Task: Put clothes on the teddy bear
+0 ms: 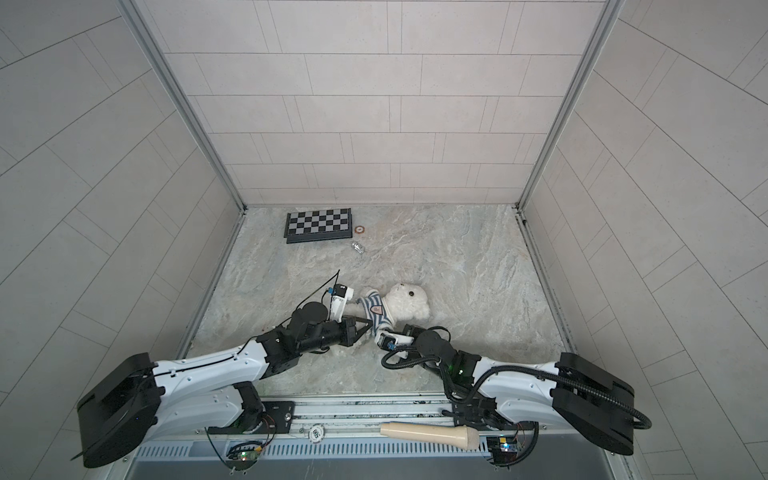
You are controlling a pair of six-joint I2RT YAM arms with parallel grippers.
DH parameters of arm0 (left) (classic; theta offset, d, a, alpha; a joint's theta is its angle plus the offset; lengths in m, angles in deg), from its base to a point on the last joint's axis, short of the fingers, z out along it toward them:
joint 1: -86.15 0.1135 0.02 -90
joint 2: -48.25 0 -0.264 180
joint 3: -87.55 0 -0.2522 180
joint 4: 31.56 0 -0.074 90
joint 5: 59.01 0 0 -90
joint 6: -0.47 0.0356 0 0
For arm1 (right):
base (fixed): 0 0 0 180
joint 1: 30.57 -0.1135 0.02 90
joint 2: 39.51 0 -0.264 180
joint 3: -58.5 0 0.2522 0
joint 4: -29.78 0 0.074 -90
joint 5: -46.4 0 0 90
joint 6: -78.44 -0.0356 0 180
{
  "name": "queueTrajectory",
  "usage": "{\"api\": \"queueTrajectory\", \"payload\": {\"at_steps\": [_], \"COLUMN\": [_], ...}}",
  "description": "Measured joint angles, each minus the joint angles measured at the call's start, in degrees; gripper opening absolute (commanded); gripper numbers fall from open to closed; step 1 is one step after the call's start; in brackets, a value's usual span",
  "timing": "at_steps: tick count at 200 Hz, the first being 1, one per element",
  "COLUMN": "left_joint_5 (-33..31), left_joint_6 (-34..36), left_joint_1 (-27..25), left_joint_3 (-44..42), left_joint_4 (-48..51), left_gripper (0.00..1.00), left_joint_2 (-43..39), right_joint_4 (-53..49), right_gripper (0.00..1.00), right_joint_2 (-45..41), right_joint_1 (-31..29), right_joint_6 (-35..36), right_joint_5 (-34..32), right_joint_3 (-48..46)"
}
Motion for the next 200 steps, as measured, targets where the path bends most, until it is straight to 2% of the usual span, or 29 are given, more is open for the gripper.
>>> {"api": "queueTrajectory", "payload": {"at_steps": [66, 128, 164, 200], "left_joint_5": [-0.3, -0.6, -0.7, -1.1], "left_joint_6": [-0.4, -0.5, -0.6, -1.0], "left_joint_1": [-0.6, -0.9, -0.9, -0.9], "left_joint_3": [0.0, 0.0, 0.0, -0.1], "left_joint_4": [0.0, 0.0, 0.0, 0.0], "left_gripper": [0.00, 0.00, 0.00, 0.00], "left_joint_2": [-0.9, -1.4, -1.4, -1.4], "right_joint_4": [1.8, 4.8, 8.3, 13.0], "right_gripper": [0.25, 0.34, 0.34, 0.25], "right_joint_2": [4.8, 7.0, 11.4, 17.0], "right_joint_1": [0.0, -0.4, -0.6, -0.7], "right_joint_6": [0.9, 1.1, 1.6, 2.9], "right_joint_5": [-0.1, -2.1, -3.0, -3.8], "right_joint_3": [1.6, 2.6, 3.2, 4.1]}}
